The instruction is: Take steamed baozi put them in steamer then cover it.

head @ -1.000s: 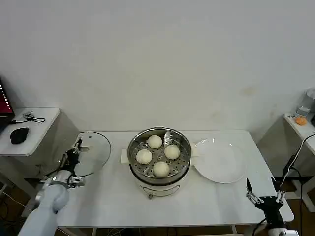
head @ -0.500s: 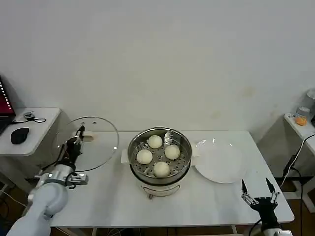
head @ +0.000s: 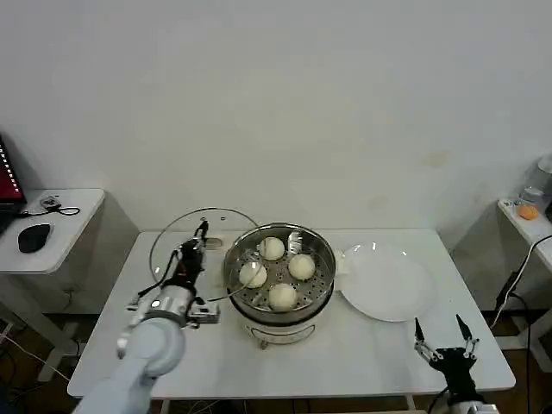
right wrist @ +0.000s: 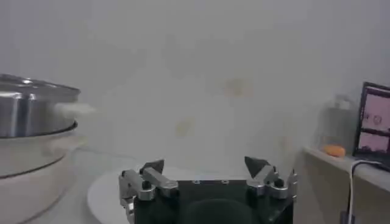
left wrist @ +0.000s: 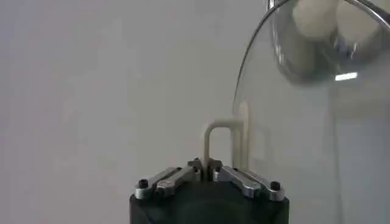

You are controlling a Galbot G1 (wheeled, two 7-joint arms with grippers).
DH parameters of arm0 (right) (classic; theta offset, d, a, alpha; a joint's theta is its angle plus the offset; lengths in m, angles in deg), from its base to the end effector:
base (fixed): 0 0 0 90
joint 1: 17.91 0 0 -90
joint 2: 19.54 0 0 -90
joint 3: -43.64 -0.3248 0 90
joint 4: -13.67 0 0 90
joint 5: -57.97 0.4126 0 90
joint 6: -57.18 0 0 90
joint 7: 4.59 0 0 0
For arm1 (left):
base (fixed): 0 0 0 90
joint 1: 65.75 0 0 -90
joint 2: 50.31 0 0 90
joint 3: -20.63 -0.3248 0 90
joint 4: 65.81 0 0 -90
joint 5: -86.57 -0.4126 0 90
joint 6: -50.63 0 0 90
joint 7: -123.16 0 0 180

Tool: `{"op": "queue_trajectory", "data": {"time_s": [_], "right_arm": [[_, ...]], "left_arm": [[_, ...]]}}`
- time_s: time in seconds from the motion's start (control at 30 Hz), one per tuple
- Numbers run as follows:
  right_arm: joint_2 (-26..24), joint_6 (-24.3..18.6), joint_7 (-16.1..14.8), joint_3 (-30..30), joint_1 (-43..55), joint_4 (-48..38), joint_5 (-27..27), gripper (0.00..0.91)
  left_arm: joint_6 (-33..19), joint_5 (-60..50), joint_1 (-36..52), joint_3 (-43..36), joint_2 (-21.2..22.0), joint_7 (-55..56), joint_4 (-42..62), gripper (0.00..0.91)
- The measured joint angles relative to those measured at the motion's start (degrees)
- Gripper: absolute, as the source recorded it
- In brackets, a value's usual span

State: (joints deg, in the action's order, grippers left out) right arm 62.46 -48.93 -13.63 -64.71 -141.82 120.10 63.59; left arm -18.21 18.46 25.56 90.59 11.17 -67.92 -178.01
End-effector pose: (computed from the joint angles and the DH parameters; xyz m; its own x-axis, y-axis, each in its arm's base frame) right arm 0.2064 -0.1523 -0.3662 -0.9982 0.0608 -0.0021 0.0600 0.9788 -0.1958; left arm 0.3636 -0.0344 -0.2027 -0.9939 0.1061 -0.0315 -0.0336 -0.0176 0.9993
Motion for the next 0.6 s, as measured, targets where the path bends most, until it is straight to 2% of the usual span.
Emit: {"op": "queue_trajectory", "data": {"time_s": [0.23,0.6], "right_arm": [[0.68,-0.29,0.02,1.15,0.72,-1.1,-1.52,0.907],[1.21,-0.52,0.02,2.42,1.25,-2.42,-2.77,0.907]], "left_arm": [[3.31,-6.07,1.28,-3.14,6.71,-4.94,0.16,0.0],[4.88,-12.43,2.74,-7.55,16.1,-7.52,2.34,0.0]]}}
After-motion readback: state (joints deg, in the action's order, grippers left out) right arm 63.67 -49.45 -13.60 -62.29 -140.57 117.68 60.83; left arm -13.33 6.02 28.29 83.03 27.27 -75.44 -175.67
